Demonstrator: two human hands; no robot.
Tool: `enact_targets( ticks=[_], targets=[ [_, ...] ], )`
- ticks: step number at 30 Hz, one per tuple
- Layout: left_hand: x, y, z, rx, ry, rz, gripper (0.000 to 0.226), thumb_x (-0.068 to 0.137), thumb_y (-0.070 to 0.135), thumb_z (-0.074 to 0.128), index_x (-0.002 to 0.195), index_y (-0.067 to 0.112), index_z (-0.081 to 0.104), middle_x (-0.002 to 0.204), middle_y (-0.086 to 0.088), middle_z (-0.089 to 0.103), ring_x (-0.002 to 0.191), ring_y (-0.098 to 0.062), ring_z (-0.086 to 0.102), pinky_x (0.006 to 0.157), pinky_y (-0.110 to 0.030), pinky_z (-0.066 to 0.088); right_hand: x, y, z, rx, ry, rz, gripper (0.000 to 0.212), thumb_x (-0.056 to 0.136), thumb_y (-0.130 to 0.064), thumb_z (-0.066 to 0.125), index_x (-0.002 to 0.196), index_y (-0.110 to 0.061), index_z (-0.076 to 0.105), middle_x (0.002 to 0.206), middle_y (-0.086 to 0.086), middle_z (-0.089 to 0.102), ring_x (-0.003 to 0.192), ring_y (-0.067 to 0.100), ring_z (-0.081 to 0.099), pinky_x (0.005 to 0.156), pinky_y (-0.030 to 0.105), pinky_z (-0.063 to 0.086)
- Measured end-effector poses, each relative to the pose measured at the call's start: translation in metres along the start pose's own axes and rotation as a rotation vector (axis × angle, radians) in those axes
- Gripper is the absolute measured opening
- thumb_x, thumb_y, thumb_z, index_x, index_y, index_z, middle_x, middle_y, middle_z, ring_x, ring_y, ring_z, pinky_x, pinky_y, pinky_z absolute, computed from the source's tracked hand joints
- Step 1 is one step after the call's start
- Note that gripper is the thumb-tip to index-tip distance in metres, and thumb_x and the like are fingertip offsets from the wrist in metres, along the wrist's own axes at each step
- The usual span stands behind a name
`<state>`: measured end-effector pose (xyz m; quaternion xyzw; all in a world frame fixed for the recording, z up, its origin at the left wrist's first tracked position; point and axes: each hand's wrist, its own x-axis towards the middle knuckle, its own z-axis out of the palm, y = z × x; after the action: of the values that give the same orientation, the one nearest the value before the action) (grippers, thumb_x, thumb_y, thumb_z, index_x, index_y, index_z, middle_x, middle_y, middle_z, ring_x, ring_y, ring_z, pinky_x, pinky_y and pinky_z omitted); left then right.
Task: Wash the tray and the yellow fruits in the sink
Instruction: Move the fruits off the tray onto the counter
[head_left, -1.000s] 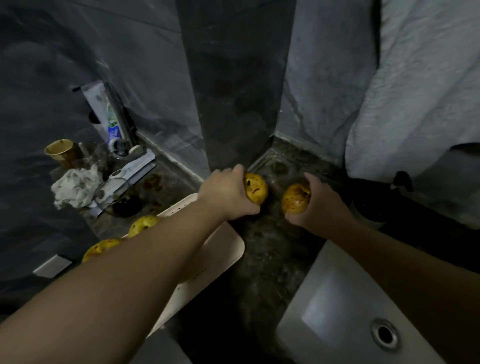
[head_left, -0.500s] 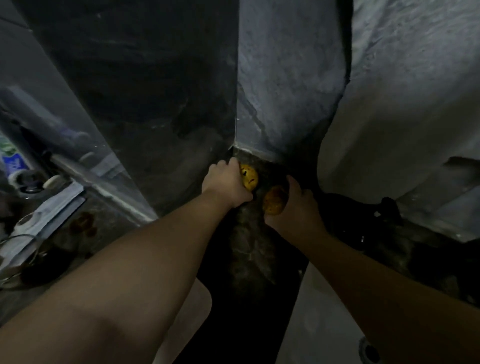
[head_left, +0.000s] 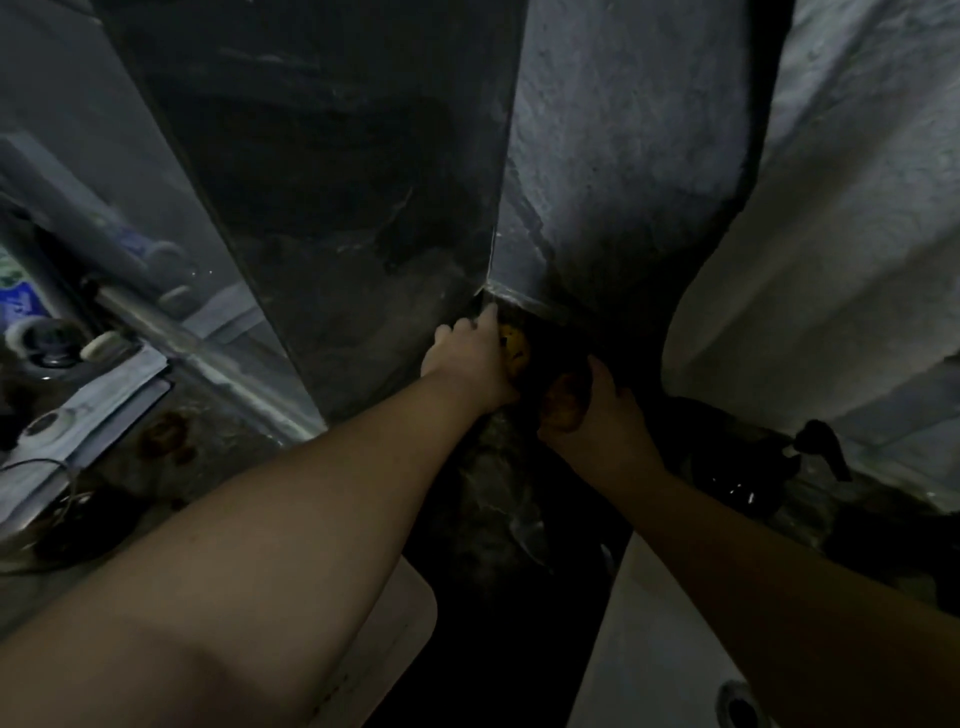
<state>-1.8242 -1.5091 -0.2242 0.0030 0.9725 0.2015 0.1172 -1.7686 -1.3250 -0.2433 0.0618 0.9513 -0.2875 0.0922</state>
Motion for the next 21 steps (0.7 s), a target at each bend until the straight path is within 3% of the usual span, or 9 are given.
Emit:
enact_targets(
  ticks=[6,9,14,17,21],
  targets=[
    [-0.058,-0.006,-0.033,-0.002,-0.062,0.088,0.103,0.072,0.048,0.087,0.155,0.019,0.035,0.141,-0.014,0.051,0.129,-0.035,0.052,0.108,-0.041,0.047,-0.024,-0.012,-0.011,-0.163,-0.001,-0.160,0.116,0.075,-0.046,0.085,0.162,-0.027,0.012,0.160,0.021,0.023,0.145,0.040,0.029,0.116,0.045,0.033],
    [-0.101,-0.016,-0.060,0.020,-0.084,0.136,0.086,0.078,0.044,0.085,0.151,0.023,0.044,0.140,-0.008,0.058,0.126,-0.027,0.057,0.095,-0.028,0.047,-0.044,-0.035,-0.016,-0.220,0.005,-0.327,0.106,0.079,-0.048,0.081,0.161,-0.025,0.019,0.163,0.020,0.020,0.149,0.039,0.022,0.119,0.048,0.029],
    [-0.193,-0.060,-0.112,0.101,-0.025,0.031,0.064,0.088,0.030,0.079,0.146,0.029,0.053,0.137,0.001,0.064,0.123,-0.021,0.060,0.090,-0.022,0.040,-0.100,-0.077,-0.010,-0.160,0.064,-0.713,0.073,0.081,-0.031,0.080,0.146,-0.012,0.050,0.146,0.017,0.046,0.136,0.033,0.043,0.111,0.041,0.039],
    [-0.238,-0.081,-0.124,0.134,0.002,-0.028,0.056,0.089,0.024,0.075,0.142,0.029,0.058,0.135,0.003,0.066,0.121,-0.020,0.062,0.091,-0.021,0.042,-0.140,-0.093,0.005,-0.123,-0.050,-0.853,0.055,0.086,-0.029,0.071,0.139,-0.017,0.058,0.141,0.009,0.051,0.134,0.027,0.043,0.109,0.043,0.041],
    [-0.274,-0.103,-0.116,0.154,-0.069,-0.087,0.066,0.084,0.019,0.075,0.146,0.028,0.054,0.140,-0.001,0.063,0.124,-0.022,0.059,0.099,-0.031,0.048,-0.179,-0.102,0.032,-0.099,-0.215,-0.962,0.053,0.088,-0.032,0.064,0.140,-0.025,0.056,0.139,-0.003,0.050,0.131,0.018,0.041,0.109,0.041,0.040]
  ],
)
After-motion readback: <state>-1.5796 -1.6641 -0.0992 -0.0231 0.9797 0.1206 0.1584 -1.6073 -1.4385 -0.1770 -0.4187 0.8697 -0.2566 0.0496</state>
